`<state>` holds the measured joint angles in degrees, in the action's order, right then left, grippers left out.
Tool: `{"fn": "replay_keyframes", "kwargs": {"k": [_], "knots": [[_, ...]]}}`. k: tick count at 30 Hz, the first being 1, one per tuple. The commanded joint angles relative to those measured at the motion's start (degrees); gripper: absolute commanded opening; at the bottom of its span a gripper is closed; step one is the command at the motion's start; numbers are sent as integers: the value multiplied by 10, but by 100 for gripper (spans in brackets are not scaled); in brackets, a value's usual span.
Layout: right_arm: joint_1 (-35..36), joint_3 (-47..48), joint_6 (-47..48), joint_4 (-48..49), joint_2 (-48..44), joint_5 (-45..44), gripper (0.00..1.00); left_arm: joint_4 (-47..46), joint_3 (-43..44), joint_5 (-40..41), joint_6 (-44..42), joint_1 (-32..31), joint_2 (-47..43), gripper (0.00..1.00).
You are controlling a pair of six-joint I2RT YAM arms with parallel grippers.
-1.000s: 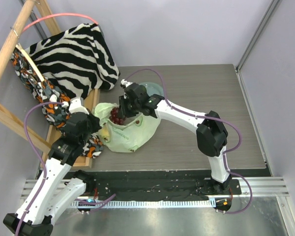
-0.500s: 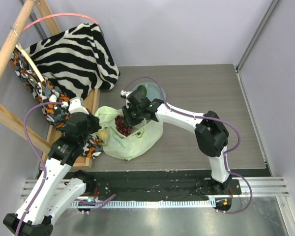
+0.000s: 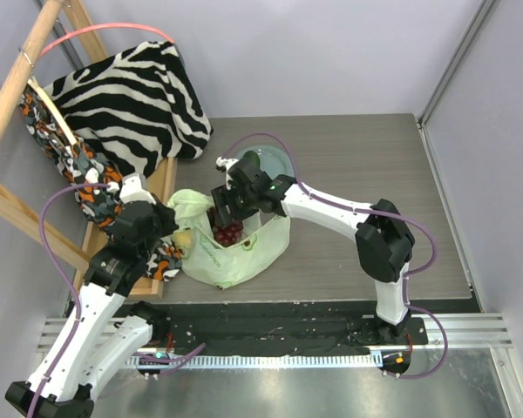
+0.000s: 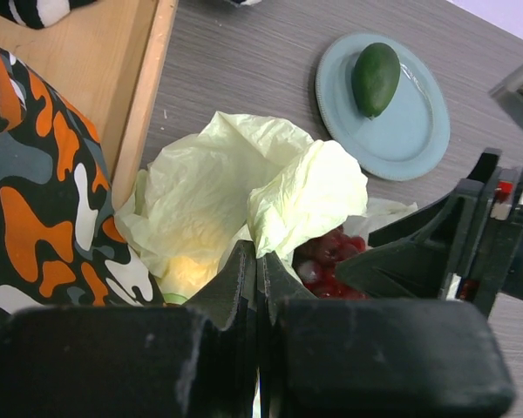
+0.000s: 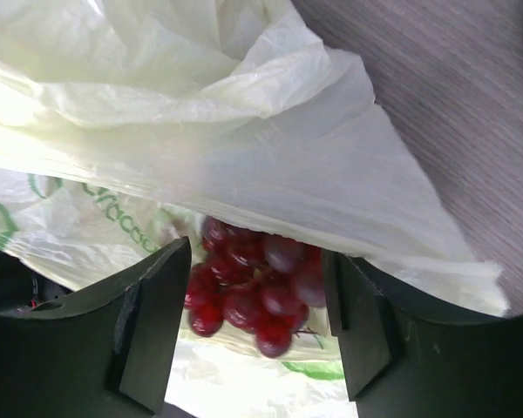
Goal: Place the fruits into the plastic bag
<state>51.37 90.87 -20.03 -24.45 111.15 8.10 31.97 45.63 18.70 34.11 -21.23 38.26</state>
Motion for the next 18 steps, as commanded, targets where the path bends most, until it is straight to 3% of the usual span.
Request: {"fn": "replay_keyframes", "kwargs": {"k": [1, 18], "knots": [[3, -2, 2, 25, -56, -24, 71, -14, -4, 24, 18, 3, -11, 0], [-3, -75, 13, 62, -170, -77, 72, -16, -9, 29, 18, 3, -9, 0]]}}
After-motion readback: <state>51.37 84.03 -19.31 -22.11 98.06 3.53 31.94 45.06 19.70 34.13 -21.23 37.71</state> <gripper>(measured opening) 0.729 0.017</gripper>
